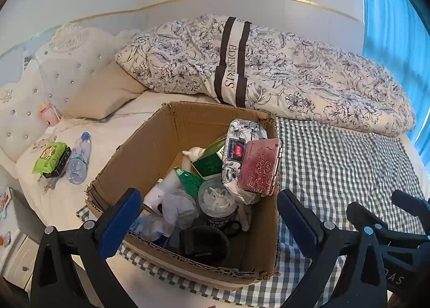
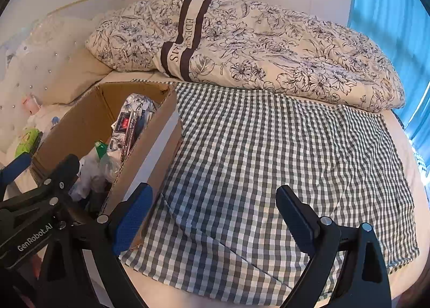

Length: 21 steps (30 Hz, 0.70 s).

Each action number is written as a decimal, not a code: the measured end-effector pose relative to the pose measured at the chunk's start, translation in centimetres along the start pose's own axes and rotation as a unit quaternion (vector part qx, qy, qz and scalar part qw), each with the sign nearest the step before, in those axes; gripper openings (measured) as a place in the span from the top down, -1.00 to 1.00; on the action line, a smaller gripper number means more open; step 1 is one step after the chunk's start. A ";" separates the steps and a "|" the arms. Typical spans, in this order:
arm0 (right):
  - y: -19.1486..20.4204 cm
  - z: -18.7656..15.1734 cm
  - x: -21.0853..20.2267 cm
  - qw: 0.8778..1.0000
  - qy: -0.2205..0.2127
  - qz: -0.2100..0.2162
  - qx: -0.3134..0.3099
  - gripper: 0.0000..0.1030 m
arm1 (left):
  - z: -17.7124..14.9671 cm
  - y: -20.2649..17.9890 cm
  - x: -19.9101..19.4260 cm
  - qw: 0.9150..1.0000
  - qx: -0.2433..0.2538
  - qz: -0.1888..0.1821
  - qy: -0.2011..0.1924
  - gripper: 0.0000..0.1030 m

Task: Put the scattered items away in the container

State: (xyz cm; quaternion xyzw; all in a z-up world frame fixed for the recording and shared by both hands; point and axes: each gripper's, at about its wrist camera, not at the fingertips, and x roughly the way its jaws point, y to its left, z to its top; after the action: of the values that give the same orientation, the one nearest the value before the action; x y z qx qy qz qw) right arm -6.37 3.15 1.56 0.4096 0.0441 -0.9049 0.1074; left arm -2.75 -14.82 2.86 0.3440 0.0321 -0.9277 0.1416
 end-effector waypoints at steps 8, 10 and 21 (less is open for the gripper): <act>-0.1 -0.2 0.7 1.000 0.007 -0.003 0.004 -0.81 | 0.2 0.4 -0.1 1.000 0.000 0.002 -0.001 -1.00; -0.2 -0.1 0.8 1.000 0.008 -0.005 0.006 -0.81 | 0.3 0.3 -0.1 1.000 0.000 0.002 0.000 -1.00; -0.1 -0.2 1.0 1.000 0.014 -0.009 0.009 -0.81 | 0.2 0.8 0.4 1.000 -0.005 0.005 0.013 -1.00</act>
State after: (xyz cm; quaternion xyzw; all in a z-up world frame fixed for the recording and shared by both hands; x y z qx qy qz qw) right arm -6.87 3.14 0.66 0.4231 0.0410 -0.9002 0.0945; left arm -2.99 -15.76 2.80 0.3558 0.0372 -0.9221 0.1473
